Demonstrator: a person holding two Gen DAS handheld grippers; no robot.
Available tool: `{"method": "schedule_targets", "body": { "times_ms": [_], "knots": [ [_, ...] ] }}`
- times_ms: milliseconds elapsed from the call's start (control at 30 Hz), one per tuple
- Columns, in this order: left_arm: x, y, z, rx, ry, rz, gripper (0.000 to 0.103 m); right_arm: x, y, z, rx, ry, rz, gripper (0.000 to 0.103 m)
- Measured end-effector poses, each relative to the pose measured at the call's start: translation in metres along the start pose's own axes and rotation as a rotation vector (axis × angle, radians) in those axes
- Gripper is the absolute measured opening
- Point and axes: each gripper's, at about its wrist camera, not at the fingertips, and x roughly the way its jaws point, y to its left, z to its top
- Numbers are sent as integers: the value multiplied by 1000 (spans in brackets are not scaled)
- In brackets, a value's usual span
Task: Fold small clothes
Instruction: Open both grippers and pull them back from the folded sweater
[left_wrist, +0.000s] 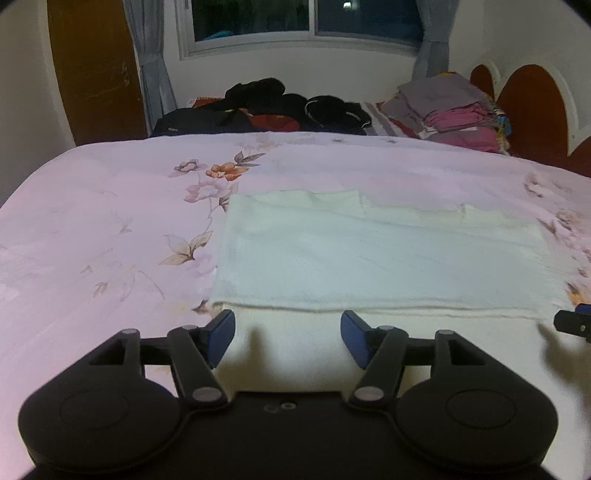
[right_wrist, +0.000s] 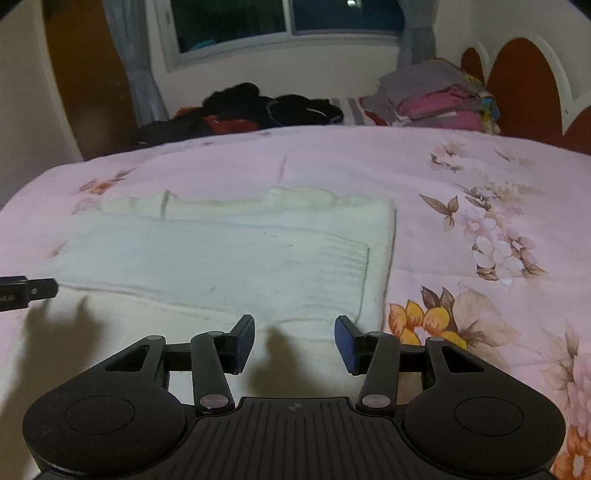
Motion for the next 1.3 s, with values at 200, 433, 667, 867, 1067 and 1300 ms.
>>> {"method": "schedule_targets", "body": {
  "times_ms": [200,433,667,867,1067,1300],
  "knots": [
    [-38,5,-21,34,-13,-44,67,-47,15,-29,-8,-14,24,48],
    [-75,24,-60,35,-7,-116,68,-103,30,-80,-6,-12,-22,50],
    [-111,54,-111,53,21,-154,68,-155,47,-137,11,-6,-88,69],
    [-131,70,-149,43,50,-175,66,-181,59,-168,26,12,-120,69],
    [-153,88,-174,39,36,-167,66,-197,64,-193,32,33,-147,69],
    [-161,115,-200,-11,84,-161,65,-206,61,-218,56,92,-180,69]
  ]
}}
